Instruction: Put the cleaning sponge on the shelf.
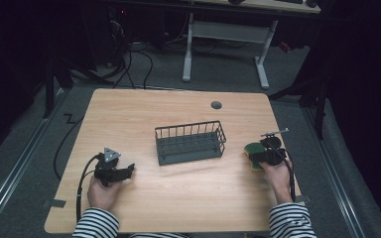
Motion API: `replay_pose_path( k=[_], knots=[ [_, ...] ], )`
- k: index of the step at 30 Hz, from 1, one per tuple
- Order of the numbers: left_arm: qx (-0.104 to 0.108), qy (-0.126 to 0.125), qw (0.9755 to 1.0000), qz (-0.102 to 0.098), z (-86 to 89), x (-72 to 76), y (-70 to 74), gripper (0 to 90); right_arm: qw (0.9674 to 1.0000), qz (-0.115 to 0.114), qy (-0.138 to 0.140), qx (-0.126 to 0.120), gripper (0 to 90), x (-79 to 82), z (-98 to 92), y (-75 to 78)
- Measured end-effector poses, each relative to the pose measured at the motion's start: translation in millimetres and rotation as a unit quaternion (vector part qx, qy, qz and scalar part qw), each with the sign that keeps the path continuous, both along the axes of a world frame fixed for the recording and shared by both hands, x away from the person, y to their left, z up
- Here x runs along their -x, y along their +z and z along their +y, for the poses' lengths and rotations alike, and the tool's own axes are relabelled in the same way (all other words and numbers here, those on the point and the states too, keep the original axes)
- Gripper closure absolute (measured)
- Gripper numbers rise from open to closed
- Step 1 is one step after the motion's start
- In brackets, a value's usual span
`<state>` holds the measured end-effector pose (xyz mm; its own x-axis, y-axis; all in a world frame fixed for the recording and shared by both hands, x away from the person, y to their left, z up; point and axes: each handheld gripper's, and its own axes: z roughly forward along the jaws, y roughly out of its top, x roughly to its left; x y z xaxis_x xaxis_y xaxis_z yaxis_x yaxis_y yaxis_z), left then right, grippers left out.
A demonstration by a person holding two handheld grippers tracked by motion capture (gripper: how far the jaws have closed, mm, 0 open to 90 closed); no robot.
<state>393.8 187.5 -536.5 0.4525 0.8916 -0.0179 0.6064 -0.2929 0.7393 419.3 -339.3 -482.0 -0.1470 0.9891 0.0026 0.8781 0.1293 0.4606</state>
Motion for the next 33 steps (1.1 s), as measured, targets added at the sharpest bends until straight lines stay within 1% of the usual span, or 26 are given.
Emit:
replay_pose_path(
  k=[2, 4, 7, 9, 12, 17, 18, 21, 23, 25, 26, 27, 29, 33],
  knots=[
    [0.000, 0.000, 1.0000, 0.000, 0.0, 0.0, 0.0, 26.9, 1.0000, -0.007, 0.005, -0.002, 30.1, 1.5, 1.0, 3.8],
    [0.000, 0.000, 1.0000, 0.000, 0.0, 0.0, 0.0, 26.9, 0.9998, -0.014, 0.008, -0.012, 30.2, 2.7, 2.4, 7.3],
    [0.001, 0.001, 1.0000, 0.000, 0.3, -0.3, 0.0, 27.0, 0.9997, -0.018, 0.018, -0.009, 30.2, 2.9, 5.0, 11.7],
    [0.001, 0.001, 1.0000, 0.000, 0.2, -0.3, 0.0, 26.9, 0.9994, -0.022, 0.021, -0.016, 30.2, 3.2, 6.6, 15.3],
    [0.000, 0.001, 1.0000, 0.000, 0.1, -0.3, 0.0, 27.0, 0.9990, -0.028, 0.029, -0.018, 30.3, 4.4, 9.7, 21.2],
    [0.001, 0.001, 1.0000, -0.001, 0.1, -0.3, -0.1, 27.0, 0.9978, -0.040, 0.040, -0.035, 30.3, 5.2, 13.8, 31.8],
    [0.001, 0.001, 1.0000, 0.000, 0.2, -0.3, -0.1, 27.0, 0.9978, -0.039, 0.041, -0.036, 30.3, 5.3, 14.6, 32.8],
    [0.000, 0.001, 1.0000, 0.000, 0.0, -0.2, 0.0, 27.0, 0.9971, -0.047, 0.049, -0.036, 30.3, 6.4, 18.2, 39.0],
    [0.000, 0.001, 1.0000, 0.000, 0.0, -0.2, 0.0, 27.0, 0.9963, -0.051, 0.054, -0.043, 30.3, 7.9, 20.2, 43.9],
    [0.001, 0.001, 1.0000, 0.000, 0.0, -0.2, 0.0, 26.9, 0.9956, -0.058, 0.061, -0.042, 30.4, 9.3, 22.4, 48.7],
    [0.000, 0.001, 1.0000, 0.000, 0.0, -0.2, 0.0, 27.0, 0.9948, -0.064, 0.064, -0.047, 30.4, 9.8, 23.1, 50.9],
    [0.000, 0.001, 1.0000, 0.000, 0.0, -0.2, 0.0, 27.0, 0.9944, -0.063, 0.068, -0.051, 30.5, 9.8, 23.9, 52.5],
    [0.001, 0.001, 1.0000, -0.001, 0.0, -0.3, -0.1, 27.0, 0.9942, -0.059, 0.076, -0.048, 30.5, 9.3, 26.6, 55.0],
    [0.001, 0.001, 1.0000, 0.000, 0.2, -0.2, 0.0, 26.9, 0.9939, -0.059, 0.084, -0.040, 30.5, 7.0, 30.9, 60.2]
  ],
)
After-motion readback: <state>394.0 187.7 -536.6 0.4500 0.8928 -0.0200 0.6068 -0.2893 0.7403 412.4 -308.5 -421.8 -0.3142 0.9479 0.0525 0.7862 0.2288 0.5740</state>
